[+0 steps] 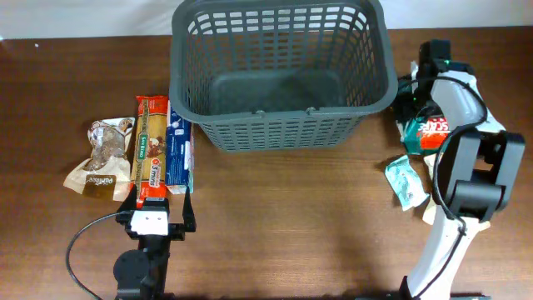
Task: Pack container
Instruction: 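Reach the right gripper to the green Nescafé pouch and grasp it, then lift the pouch with the right gripper and drop it into the basket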
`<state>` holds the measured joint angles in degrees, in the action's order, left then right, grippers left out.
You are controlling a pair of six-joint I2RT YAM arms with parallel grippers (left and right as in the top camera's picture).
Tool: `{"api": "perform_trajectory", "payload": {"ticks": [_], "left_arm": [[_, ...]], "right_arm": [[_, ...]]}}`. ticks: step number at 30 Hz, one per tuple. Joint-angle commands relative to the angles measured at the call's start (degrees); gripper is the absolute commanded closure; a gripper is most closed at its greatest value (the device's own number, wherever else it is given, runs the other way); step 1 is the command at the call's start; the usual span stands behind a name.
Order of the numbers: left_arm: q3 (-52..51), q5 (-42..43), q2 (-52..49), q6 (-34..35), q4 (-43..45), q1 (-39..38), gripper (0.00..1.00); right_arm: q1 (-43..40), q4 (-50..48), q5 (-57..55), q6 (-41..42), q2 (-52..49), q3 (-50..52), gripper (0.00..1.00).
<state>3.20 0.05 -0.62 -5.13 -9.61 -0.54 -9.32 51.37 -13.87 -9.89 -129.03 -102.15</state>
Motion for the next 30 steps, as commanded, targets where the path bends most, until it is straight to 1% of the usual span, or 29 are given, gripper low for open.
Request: {"api": "perform_trajectory", "payload": {"ticks": [1, 2, 3, 8, 13, 15, 19, 25, 30], "left_arm": [[-0.4, 0.6, 0.3, -0.7, 0.1, -0.1, 0.01], [-0.4, 0.6, 0.3, -0.7, 0.1, -0.1, 0.01], [-0.4, 0.6, 0.3, -0.7, 0.1, -0.1, 0.01], [-0.4, 0.6, 0.3, -0.7, 0.1, -0.1, 0.01], [-0.4, 0.6, 0.3, -0.7, 0.1, -0.1, 0.01], [-0.4, 0.6, 0.3, -0.7, 0.1, -0.1, 0.01], [-0.4, 0.6, 0.3, -0.7, 0.1, -0.1, 0.01], [-0.4, 0.6, 0.3, -0.7, 0.1, -0.1, 0.01], [-0.4, 0.6, 0.3, -0.7, 0.1, -0.1, 0.01]], "right_arm": [[-0.4, 0.7, 5.9, 3.0, -8.7, 3.1, 0.78], [-0.5, 0.6, 6.6, 3.4, -8.9, 3.1, 0.93], [-0.6, 0.6, 7.0, 3.6, -8.9, 3.1, 0.96], [-1.5, 2.4, 9.7, 5.0, -7.6, 1.5, 0.96], [-2.7, 6.6, 12.0, 6.1, -3.8, -5.9, 0.96], [-3.1, 8.9, 12.2, 6.1, -1.9, -10.7, 0.96], [-3.1, 15.2, 12.2, 6.1, 2.1, -27.3, 0.96], [-1.7, 24.0, 12.2, 5.4, 2.5, -49.2, 0.96], [1.6, 30.2, 12.7, 2.2, 2.5, -65.5, 0.96]]}}
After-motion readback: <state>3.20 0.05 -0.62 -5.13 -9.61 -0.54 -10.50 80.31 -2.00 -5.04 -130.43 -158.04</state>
